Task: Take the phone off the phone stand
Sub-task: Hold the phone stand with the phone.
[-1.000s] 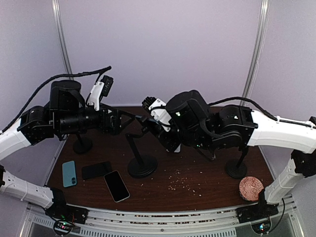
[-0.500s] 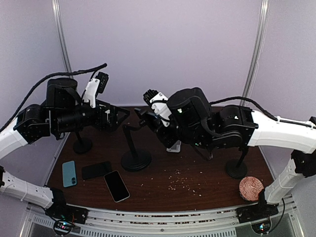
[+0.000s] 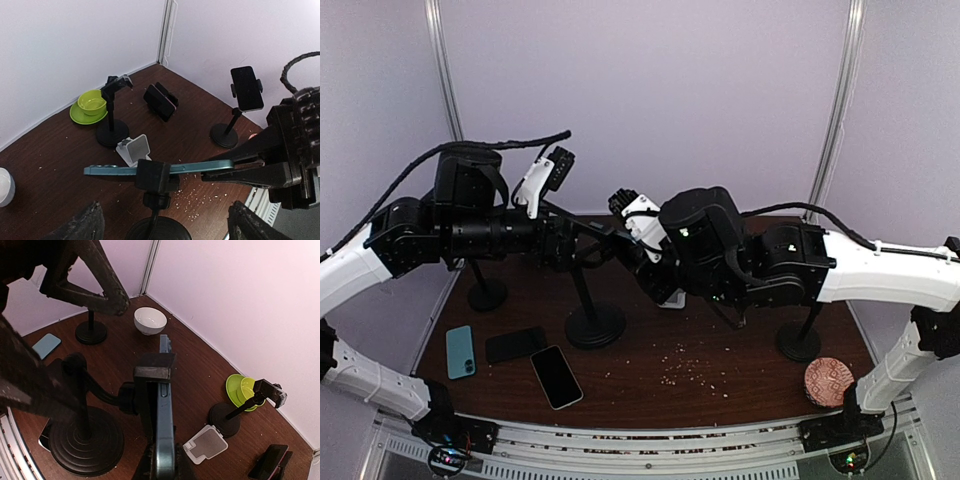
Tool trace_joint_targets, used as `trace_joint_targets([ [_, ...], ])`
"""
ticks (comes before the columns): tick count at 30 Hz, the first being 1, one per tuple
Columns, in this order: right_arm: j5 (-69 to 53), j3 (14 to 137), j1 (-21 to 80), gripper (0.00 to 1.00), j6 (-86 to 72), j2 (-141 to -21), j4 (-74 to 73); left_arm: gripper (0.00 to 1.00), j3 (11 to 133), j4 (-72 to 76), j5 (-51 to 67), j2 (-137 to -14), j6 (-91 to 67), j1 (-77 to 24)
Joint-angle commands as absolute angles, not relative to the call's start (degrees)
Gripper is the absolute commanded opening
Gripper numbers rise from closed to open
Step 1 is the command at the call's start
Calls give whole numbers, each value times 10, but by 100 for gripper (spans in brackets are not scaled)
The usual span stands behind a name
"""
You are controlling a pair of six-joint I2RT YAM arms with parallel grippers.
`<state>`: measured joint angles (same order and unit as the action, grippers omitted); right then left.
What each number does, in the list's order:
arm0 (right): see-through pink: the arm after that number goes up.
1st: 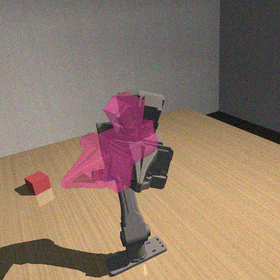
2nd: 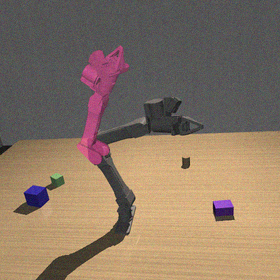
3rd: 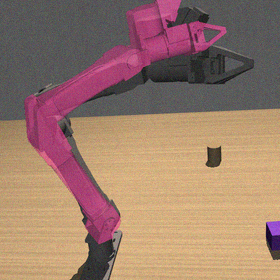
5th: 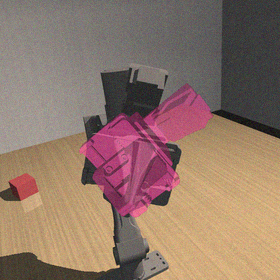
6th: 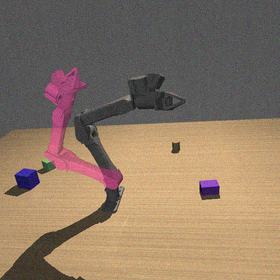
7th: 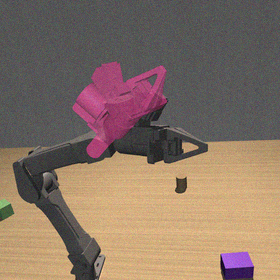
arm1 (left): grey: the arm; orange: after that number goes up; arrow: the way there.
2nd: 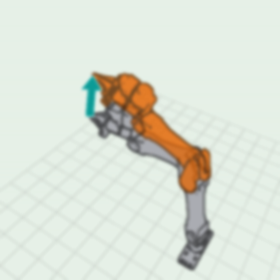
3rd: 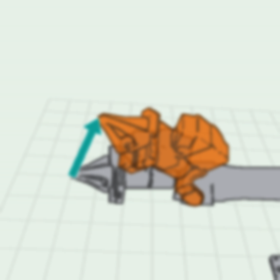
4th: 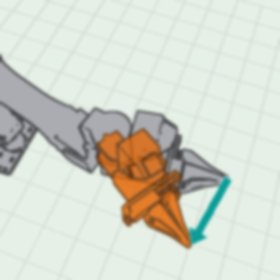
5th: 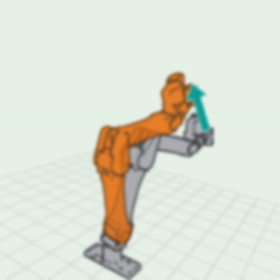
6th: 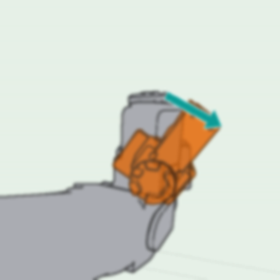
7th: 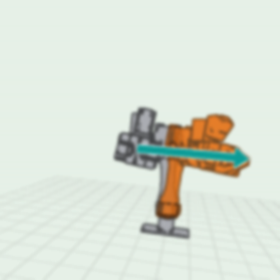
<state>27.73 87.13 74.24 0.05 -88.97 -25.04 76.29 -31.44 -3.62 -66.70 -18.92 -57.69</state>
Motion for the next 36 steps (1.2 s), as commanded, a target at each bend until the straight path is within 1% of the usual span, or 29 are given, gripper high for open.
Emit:
trace_joint_targets([
  [1, 251, 891, 732, 0, 0, -854, -178, 87, 778, -305, 11, -688, -188, -573],
  [10, 243, 883, 731, 0, 0, -835, -189, 84, 768, -326, 76, -690, -191, -540],
  [12, 244, 882, 731, 0, 1, -832, -188, 82, 766, -330, 94, -689, -186, -533],
  [17, 241, 886, 731, 0, 17, -829, -190, 74, 776, -359, 118, -706, -179, -522],
  [26, 213, 897, 732, 0, 29, -830, -189, 73, 762, -306, 144, -718, -190, -512],
  [31, 213, 909, 732, 0, 25, -834, -188, 66, 770, -312, 140, -741, -187, -504],
  [36, 211, 916, 732, 0, 26, -835, -192, 62, 777, -307, 162, -753, -182, -499],
])
